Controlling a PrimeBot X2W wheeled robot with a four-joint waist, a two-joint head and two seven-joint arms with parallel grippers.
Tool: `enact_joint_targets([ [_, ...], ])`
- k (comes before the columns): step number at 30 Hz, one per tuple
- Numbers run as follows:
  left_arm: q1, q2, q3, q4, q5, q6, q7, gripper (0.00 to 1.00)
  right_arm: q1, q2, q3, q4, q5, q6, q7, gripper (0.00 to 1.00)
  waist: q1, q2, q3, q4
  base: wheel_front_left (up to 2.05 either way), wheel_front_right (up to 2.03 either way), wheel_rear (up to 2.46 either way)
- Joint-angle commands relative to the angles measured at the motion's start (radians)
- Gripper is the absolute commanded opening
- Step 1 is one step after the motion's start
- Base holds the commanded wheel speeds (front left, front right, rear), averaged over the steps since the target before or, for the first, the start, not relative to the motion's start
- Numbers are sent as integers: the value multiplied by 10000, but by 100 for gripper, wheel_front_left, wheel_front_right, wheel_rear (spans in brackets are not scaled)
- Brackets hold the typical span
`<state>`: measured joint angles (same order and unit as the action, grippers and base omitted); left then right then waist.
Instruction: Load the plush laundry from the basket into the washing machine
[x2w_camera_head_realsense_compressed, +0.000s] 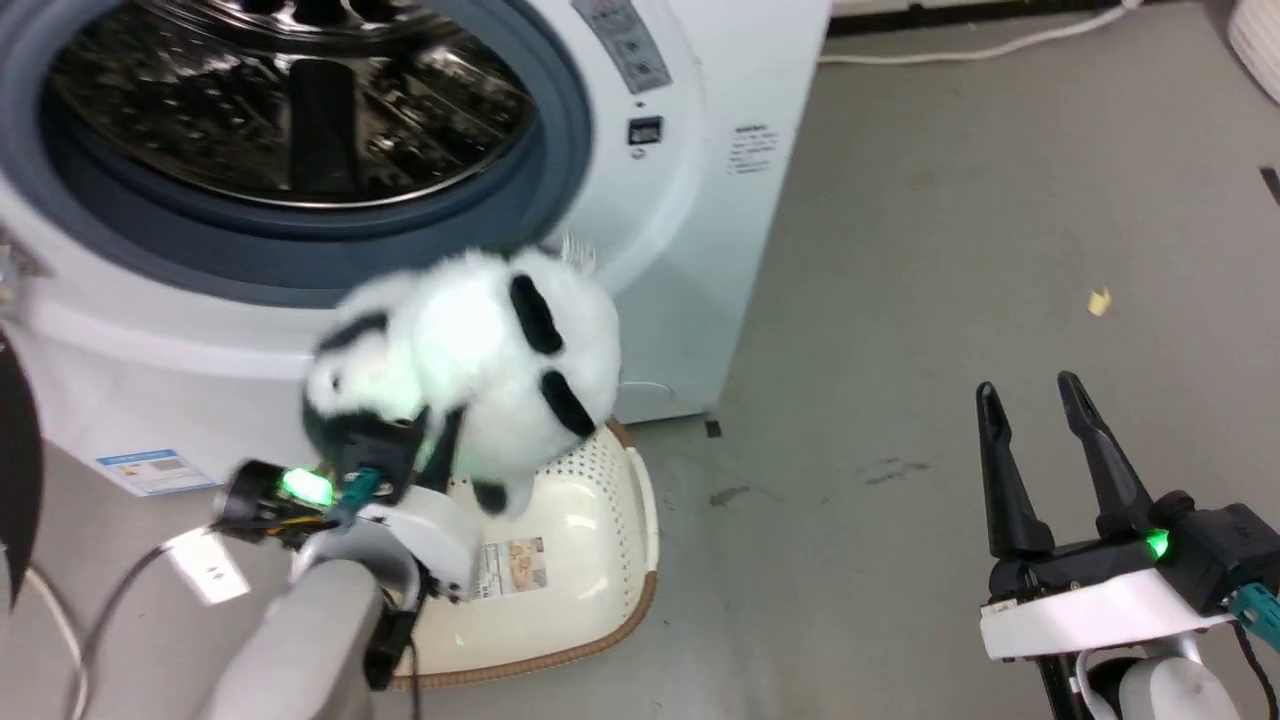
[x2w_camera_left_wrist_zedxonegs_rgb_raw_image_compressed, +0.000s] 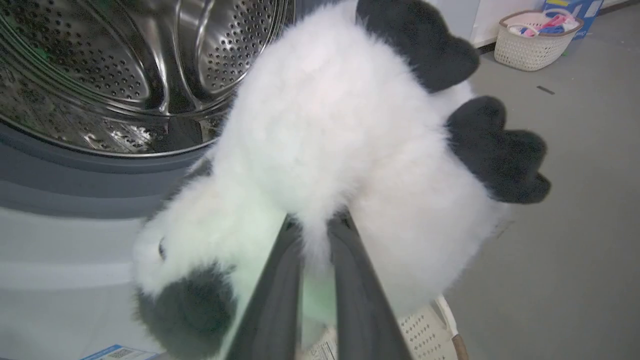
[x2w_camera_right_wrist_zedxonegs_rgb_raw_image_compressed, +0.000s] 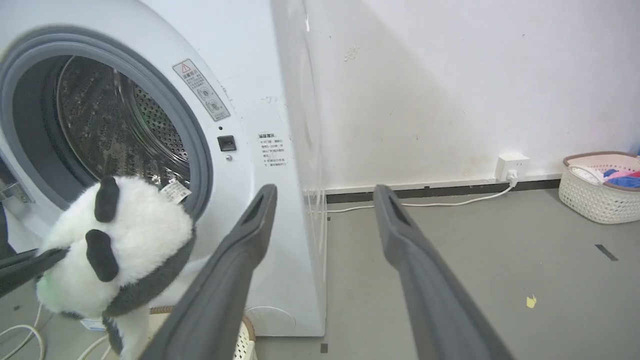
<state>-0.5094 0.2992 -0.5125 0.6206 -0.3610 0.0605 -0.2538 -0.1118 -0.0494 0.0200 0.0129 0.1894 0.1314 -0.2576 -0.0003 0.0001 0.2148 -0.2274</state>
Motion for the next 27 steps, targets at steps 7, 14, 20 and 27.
enact_joint_targets([
  [7, 236, 943, 1219, -3315, 556, 594, -78, 0, 39, -8, -17, -208, 103, -7, -42, 100, 3, -1, 498, 16, 0, 0, 0],
  [14, -1601, 1970, 1820, -4006, 684, 476, 893, 0, -434, -8, 126, -424, 438, -7, -42, 100, 3, -1, 1913, -368, 0, 0, 0],
  [20, -4132, 2650, 1974, -3369, 723, -233, 2048, 0, -973, -8, 345, -625, 783, -7, -42, 100, 3, -1, 3455, -875, 0, 0, 0],
  [27, -7589, 3244, 1412, -1334, 1660, -1052, 3413, 0, -1483, -8, 441, -828, 1148, -7, -42, 100, 3, -1, 4957, -1391, 0, 0, 0],
])
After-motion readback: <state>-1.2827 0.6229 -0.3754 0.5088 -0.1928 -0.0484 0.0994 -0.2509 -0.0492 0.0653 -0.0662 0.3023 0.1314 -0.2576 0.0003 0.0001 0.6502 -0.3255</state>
